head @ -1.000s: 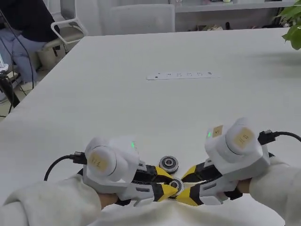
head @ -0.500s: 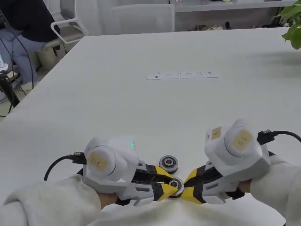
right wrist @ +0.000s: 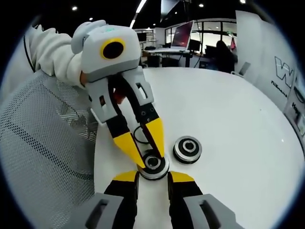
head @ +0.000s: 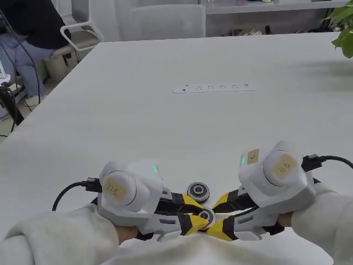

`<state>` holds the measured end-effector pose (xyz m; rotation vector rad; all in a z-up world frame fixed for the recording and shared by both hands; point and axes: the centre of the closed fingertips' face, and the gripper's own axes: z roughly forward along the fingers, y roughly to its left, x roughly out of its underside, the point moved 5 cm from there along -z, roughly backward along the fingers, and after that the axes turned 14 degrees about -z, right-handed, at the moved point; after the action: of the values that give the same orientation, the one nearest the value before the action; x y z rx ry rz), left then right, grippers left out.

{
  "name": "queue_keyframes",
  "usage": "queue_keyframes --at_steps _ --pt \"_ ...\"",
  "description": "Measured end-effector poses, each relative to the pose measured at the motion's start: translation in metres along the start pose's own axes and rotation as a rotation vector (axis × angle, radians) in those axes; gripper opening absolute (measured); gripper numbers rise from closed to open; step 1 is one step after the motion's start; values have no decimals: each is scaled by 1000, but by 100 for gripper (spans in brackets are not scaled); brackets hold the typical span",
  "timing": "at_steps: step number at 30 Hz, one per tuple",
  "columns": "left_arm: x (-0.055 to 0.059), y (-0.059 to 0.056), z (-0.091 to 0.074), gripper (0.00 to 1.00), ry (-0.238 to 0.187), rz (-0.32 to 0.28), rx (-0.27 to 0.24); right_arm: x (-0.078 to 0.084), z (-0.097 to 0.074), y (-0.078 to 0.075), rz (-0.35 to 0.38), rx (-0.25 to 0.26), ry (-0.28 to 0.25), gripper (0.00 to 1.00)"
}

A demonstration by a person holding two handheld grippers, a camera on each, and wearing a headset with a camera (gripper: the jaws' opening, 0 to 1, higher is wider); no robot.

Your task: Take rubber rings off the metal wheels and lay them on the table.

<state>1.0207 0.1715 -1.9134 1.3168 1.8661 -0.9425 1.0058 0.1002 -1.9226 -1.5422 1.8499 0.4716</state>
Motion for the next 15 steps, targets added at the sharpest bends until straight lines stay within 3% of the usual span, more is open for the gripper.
queue_keyframes --at_steps 5,7,10,15 --pt "0 0 0 7 -2 -1 -1 3 -2 0 -2 -12 13 19" --pt "0 0 0 7 -3 -2 -2 9 -3 2 -29 -36 63 14" --pt "0 0 0 7 -3 -2 -2 8 -4 0 15 -24 35 9" --pt "0 0 0 7 -3 -2 -2 6 -5 -2 37 -10 23 15"
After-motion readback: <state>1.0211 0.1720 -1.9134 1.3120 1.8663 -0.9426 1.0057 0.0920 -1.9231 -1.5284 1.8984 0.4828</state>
